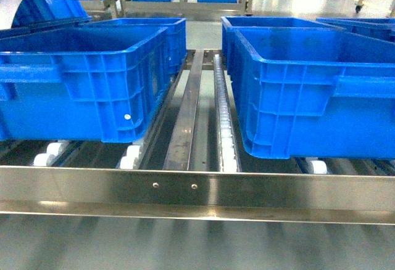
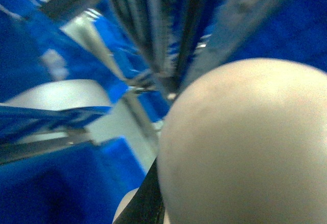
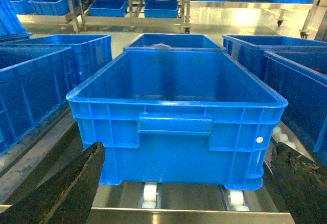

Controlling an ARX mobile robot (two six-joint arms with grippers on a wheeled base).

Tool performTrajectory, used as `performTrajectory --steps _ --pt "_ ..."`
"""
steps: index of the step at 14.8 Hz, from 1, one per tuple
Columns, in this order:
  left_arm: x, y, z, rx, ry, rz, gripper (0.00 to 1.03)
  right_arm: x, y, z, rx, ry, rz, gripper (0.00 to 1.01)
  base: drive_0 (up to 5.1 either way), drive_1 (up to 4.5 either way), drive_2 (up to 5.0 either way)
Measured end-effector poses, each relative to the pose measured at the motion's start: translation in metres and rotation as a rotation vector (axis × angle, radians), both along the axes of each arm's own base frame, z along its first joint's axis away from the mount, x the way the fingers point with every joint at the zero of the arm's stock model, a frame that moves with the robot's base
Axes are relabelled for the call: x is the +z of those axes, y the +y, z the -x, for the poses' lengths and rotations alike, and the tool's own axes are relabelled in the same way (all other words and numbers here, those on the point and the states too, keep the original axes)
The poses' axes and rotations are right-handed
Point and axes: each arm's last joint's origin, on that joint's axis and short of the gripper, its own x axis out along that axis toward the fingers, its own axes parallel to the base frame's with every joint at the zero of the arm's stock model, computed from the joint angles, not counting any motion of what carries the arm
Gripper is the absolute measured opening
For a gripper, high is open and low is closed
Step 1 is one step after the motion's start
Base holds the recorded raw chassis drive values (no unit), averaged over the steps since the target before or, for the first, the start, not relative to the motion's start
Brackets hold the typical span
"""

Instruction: Place part in tray to right shelf

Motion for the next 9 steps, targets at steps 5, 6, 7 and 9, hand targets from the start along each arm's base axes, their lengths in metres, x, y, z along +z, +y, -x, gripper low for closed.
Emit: performTrajectory --steps 5,6,7,9 --pt "-0.045 -0.030 0.098 -0.313 0.364 -0.782 0.14 -0.014 -0.015 0.022 -0.006 0.003 0.000 0.43 0.0 0.00 0.0" --pt "-0.070 -0.033 0.109 -0.322 0.424 -0.872 0.14 -0.017 -0.017 0.027 -0.007 0.002 -0.001 0.30 0.0 0.00 0.0" --pt "-0.096 -0.033 0.116 -0.323 0.514 -0.899 0.14 -0.019 -0.020 0.031 -0.003 0.000 -0.001 0.17 0.0 0.00 0.0" --pt "-0.103 -0.043 0.134 -0.300 0.472 -0.940 0.14 -0.022 -0.031 0.038 -0.020 0.001 -0.002 0.02 0.0 0.00 0.0"
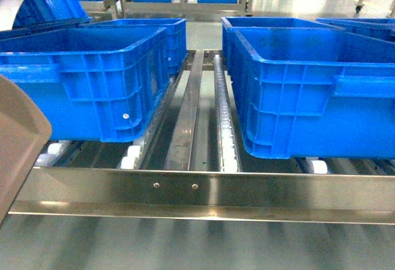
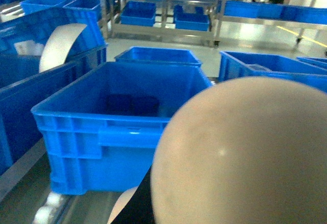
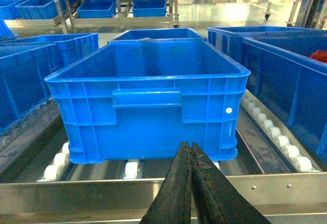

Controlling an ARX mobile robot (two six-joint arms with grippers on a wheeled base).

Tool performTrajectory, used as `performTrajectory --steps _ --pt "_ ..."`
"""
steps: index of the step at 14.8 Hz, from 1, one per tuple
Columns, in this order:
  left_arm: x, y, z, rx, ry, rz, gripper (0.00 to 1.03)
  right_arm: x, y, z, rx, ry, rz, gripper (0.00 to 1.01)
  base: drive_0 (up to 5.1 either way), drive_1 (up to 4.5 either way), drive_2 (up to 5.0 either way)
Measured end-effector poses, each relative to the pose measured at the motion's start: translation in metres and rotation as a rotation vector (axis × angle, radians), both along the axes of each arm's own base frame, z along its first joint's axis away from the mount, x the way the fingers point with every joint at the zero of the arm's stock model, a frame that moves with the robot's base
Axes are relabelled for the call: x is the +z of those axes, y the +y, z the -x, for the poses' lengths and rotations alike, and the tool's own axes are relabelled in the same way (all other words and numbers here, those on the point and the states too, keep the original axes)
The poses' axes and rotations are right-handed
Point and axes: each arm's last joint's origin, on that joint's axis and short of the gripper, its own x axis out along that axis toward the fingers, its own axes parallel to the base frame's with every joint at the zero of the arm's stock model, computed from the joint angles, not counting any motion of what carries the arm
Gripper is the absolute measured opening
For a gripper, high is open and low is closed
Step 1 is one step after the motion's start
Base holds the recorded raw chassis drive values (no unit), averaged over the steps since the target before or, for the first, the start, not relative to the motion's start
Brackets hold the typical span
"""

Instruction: Place part in tray to right shelf

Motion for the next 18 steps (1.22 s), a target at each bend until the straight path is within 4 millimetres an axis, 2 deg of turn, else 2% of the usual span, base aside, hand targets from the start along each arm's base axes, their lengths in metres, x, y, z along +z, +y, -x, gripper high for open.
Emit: performTrajectory --steps 1,4,6,11,13,16,18 --pt "-0.011 -0.001 0.010 -0.011 0.009 -0.008 0.14 -0.003 0.000 0.005 0.007 0.000 0.000 0.02 0.0 0.00 0.0" --pt "-0.024 0.000 0.029 -0.005 -0.010 -0.012 0.14 -0.010 0.000 0.011 0.009 -0.001 0.000 0.02 0.0 0.00 0.0" --pt "-0.031 0.000 0.039 -0.003 -0.013 -0.012 0.14 -0.007 0.001 0.017 0.010 -0.028 0.000 0.02 0.0 0.00 0.0" --pt "-0.039 0.000 0.053 0.001 -0.012 -0.013 0.14 -0.007 0.001 0.023 0.010 -0.025 0.000 0.02 0.0 0.00 0.0" --pt "-0.058 0.000 0.061 0.002 0.065 -0.012 0.14 -0.007 0.001 0.026 0.010 -0.020 0.000 0.02 0.0 0.00 0.0" --pt "-0.057 0.000 0.069 0.002 -0.002 -0.013 0.14 -0.008 0.001 0.030 0.010 -0.020 0.000 0.02 0.0 0.00 0.0" --pt "-0.057 0.000 0.079 0.003 0.002 -0.013 0.14 -0.011 0.001 0.042 0.012 -0.011 0.000 0.02 0.0 0.00 0.0"
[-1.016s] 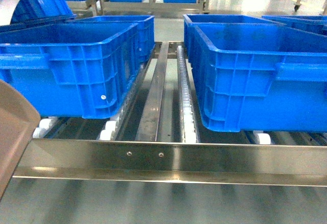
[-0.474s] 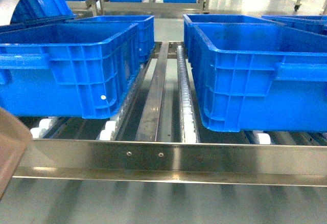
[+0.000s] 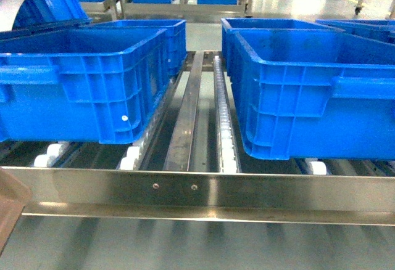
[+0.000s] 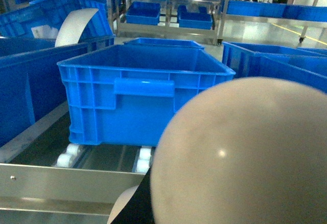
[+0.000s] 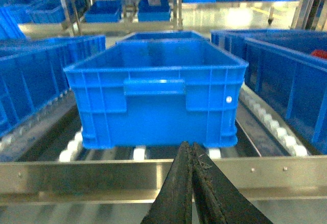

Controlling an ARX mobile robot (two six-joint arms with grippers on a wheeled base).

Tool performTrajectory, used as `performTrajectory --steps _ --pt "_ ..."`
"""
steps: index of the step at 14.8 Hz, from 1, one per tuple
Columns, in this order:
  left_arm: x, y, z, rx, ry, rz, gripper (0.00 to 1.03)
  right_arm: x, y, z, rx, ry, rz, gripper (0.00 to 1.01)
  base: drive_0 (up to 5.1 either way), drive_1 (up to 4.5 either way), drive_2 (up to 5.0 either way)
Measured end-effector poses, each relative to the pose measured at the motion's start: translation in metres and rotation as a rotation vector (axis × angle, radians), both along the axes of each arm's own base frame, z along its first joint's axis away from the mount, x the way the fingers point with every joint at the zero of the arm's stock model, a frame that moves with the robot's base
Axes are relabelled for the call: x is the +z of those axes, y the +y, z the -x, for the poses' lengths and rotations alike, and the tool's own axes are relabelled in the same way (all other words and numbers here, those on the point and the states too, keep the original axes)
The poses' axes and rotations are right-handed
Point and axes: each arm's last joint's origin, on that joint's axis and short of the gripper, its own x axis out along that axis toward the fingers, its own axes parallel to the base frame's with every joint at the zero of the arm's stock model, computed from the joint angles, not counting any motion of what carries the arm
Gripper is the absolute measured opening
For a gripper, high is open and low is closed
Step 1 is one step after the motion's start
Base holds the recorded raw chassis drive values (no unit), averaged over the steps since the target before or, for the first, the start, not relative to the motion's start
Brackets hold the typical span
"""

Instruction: Place part in tray to right shelf

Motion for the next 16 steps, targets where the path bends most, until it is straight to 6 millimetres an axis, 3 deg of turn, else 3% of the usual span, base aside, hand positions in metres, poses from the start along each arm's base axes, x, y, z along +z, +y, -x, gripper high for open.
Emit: performTrajectory --steps 16 --pt "-0.005 0.000 0.020 0.000 0.026 0.000 0.14 0.000 0.000 0.000 0.000 -0.002 0.000 0.02 0.0 0.00 0.0"
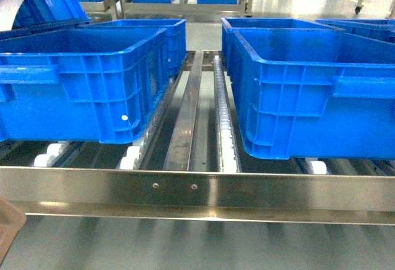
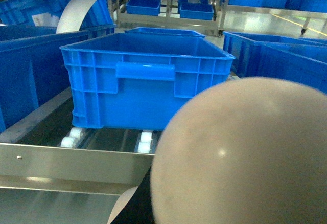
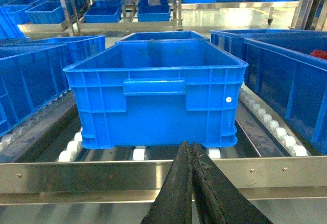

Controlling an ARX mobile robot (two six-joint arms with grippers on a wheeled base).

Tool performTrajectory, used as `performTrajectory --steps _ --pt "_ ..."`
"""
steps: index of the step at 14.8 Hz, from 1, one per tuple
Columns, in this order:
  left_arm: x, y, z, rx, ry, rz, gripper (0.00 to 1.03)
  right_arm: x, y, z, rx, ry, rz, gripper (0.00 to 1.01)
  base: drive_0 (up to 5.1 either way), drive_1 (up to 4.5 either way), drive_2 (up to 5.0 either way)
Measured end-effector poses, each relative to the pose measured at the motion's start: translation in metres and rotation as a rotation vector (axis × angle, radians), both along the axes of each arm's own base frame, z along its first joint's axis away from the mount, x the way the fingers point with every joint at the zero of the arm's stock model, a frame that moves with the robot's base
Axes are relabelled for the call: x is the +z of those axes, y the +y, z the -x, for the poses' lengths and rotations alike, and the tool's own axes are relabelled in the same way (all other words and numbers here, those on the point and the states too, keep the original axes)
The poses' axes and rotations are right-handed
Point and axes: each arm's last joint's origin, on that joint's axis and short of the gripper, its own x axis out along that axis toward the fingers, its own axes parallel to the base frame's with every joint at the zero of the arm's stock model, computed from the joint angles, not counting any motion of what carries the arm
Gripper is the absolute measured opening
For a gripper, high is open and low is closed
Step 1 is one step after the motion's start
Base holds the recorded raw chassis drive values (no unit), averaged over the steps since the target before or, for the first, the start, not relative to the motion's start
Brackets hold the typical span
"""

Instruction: Place part in tray to right shelf

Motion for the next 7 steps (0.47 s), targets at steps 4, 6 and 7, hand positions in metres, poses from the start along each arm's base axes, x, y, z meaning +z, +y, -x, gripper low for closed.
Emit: performTrajectory --steps 4,6,7 --pt "0.0011 0.0000 0.0000 0.000 -0.011 -0.001 0.14 -0.0001 0.0000 0.0000 0.000 0.001 0.000 0.02 0.0 0.00 0.0" --pt "0.0011 0.0000 0.0000 0.000 -0.013 -0.001 0.14 -0.0001 0.0000 0.0000 0.000 0.001 0.000 0.02 0.0 0.00 0.0" --pt "0.0012 0.0000 0.0000 0.000 -0.013 -0.001 0.14 -0.0001 0.0000 0.0000 0.000 0.001 0.000 0.02 0.0 0.00 0.0"
